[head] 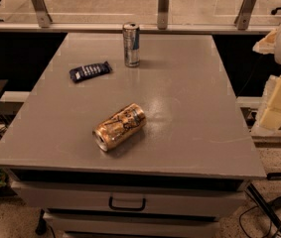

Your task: Pick redbull can

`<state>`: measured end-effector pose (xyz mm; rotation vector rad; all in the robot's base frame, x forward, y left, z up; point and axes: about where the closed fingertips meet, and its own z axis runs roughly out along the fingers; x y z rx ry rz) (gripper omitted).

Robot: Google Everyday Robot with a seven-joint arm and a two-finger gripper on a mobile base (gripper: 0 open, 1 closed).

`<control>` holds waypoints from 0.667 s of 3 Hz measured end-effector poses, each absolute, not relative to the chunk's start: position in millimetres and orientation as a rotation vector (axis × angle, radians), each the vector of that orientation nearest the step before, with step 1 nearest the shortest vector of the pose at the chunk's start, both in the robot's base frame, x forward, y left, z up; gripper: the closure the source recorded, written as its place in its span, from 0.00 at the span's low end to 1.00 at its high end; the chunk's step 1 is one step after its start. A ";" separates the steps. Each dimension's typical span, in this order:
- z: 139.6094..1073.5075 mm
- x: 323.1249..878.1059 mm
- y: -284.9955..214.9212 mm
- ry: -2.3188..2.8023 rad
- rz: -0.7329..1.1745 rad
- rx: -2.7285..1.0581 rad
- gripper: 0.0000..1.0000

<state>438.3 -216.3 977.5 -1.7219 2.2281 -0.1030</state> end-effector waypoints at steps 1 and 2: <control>977.6 438.3 -216.3 2.228 -0.103 -1.722 0.00; 979.7 455.2 -208.8 2.238 -0.093 -1.712 0.00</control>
Offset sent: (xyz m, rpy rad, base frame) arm 0.0649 0.0271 0.0039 0.0221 0.0491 -0.0352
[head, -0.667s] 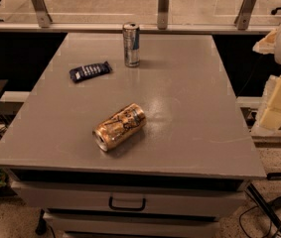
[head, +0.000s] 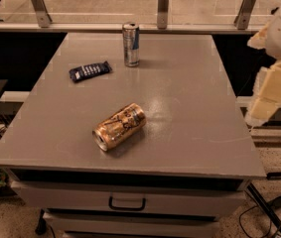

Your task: Pick redbull can

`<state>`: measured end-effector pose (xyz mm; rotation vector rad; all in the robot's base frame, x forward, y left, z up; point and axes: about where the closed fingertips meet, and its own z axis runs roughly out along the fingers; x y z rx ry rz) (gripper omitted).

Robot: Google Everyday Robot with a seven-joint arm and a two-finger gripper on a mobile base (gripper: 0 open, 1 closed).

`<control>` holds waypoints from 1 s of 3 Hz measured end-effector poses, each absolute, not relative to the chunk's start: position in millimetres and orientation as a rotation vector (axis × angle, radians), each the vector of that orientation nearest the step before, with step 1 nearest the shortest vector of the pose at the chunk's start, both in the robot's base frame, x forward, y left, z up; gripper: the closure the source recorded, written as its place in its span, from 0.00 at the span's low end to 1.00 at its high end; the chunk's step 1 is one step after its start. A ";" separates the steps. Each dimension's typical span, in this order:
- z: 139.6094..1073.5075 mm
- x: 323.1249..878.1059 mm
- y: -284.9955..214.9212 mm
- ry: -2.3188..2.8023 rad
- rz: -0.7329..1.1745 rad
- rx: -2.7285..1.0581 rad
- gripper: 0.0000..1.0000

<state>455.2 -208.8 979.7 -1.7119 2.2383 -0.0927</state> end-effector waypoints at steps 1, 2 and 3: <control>982.5 494.7 -190.6 2.245 -0.070 -1.685 0.00; 986.4 536.4 -171.8 2.230 -0.041 -1.651 0.00; 985.3 581.5 -154.7 2.227 -0.023 -1.585 0.00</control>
Offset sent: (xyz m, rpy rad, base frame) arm 0.1358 0.0598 0.0128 0.1097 -0.0136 -0.0340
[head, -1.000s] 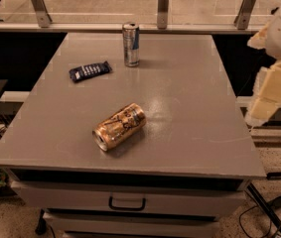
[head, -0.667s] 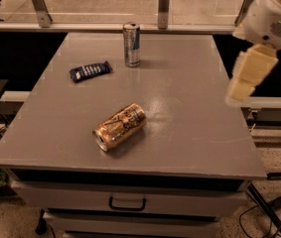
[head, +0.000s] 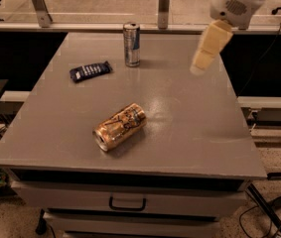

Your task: Pick redbull can

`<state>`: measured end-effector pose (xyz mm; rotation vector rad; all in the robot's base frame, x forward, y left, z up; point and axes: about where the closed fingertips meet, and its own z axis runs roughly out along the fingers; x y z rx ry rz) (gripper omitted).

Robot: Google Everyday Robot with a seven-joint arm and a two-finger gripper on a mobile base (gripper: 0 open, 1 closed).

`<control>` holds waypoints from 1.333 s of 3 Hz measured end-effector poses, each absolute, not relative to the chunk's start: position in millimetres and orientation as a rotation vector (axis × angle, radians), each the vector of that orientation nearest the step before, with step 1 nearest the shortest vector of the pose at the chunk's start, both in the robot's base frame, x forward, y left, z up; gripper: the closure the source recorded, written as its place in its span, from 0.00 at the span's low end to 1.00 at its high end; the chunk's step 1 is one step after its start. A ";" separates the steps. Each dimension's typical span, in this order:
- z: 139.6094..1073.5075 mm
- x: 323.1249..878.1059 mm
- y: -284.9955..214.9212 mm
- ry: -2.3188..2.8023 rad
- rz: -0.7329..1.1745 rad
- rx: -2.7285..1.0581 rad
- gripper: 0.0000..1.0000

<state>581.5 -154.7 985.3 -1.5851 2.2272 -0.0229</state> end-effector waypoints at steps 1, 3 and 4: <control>973.8 636.9 -125.5 2.225 0.019 -1.495 0.00; 952.3 698.8 -76.2 2.214 0.073 -1.380 0.00; 943.6 717.2 -57.4 2.210 0.108 -1.335 0.00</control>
Offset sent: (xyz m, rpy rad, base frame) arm 0.1200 0.0695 -0.0267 0.1389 -0.0560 -0.1077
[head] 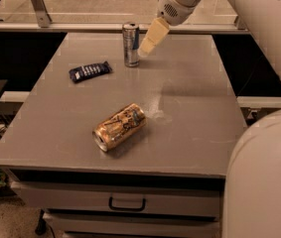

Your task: Pick redbull can

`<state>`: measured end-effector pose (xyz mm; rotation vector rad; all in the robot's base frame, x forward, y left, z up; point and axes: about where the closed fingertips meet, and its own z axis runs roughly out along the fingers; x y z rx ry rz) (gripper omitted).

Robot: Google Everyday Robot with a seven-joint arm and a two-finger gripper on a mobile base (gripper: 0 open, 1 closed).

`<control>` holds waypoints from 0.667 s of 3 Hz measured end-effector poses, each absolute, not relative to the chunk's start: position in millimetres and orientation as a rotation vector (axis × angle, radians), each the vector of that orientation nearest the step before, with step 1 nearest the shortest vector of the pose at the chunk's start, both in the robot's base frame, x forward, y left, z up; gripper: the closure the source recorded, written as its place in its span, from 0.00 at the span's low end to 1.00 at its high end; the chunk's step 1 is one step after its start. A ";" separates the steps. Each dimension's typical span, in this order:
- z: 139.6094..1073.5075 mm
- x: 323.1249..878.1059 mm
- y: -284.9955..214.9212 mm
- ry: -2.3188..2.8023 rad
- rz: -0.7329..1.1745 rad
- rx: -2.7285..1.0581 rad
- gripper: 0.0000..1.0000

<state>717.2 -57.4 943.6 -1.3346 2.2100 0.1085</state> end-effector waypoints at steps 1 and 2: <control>938.5 732.8 -41.9 2.199 0.143 -1.301 0.00; 936.2 744.7 -29.8 2.188 0.163 -1.278 0.00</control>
Offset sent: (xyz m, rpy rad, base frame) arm 0.0416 0.0374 -0.0022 0.0979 -0.0332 -0.0302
